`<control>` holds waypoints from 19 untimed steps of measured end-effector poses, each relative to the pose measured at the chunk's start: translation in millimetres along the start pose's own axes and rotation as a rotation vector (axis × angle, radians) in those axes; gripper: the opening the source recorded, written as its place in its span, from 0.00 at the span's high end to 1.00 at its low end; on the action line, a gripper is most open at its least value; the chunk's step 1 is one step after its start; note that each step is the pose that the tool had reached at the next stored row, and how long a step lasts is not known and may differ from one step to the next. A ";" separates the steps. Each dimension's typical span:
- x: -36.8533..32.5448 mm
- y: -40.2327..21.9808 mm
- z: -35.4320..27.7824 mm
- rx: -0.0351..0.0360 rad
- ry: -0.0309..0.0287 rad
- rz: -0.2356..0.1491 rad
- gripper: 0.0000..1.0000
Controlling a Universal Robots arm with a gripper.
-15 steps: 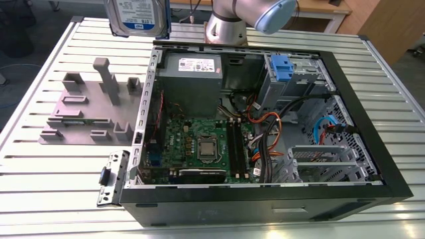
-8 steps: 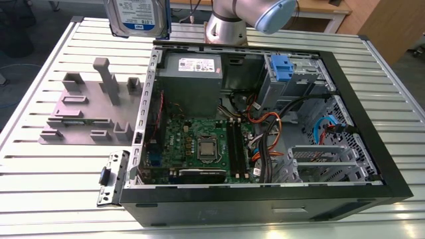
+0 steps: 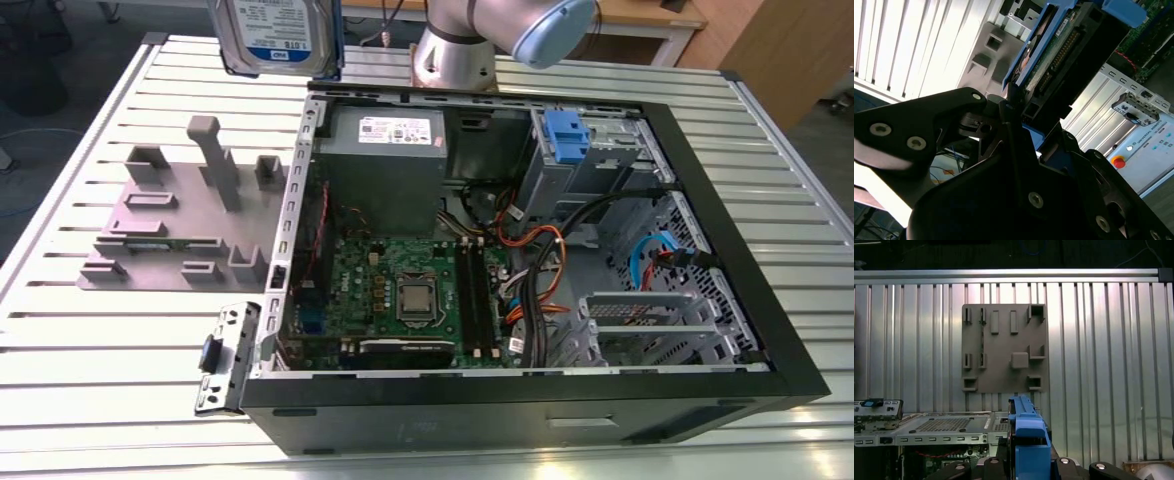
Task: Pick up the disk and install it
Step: 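Pick up the disk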
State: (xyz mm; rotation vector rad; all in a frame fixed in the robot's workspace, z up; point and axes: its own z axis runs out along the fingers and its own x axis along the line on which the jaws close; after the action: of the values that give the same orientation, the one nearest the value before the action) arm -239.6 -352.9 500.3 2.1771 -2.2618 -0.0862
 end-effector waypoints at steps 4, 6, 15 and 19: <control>0.9 -0.2 0.0 0.0000 0.0000 0.000 0.64; 1.4 -0.3 0.0 -0.0001 0.0000 0.000 0.64; 3.7 -0.9 0.0 -0.0001 0.0000 0.000 0.64; 4.8 -1.2 0.1 -0.0001 0.0000 0.000 0.64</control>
State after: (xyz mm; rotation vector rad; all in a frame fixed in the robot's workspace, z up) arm -238.6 -357.7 500.0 2.1771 -2.2617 -0.0862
